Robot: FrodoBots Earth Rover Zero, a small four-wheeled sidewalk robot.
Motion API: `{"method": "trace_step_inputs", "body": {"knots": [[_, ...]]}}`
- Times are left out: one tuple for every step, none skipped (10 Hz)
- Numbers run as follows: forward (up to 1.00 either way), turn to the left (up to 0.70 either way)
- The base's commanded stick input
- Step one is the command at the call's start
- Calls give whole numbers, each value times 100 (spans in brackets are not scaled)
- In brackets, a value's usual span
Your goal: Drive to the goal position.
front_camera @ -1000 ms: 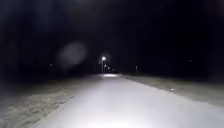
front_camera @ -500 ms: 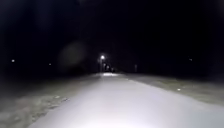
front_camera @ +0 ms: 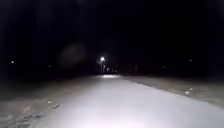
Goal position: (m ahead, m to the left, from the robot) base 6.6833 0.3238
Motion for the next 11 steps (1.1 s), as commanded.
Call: {"method": "trace_step_inputs", "body": {"knots": [[70, 0], [70, 0], [70, 0], [70, 0], [70, 0], [70, 0], [70, 0], [70, 0], [70, 0], [70, 0], [70, 0]]}}
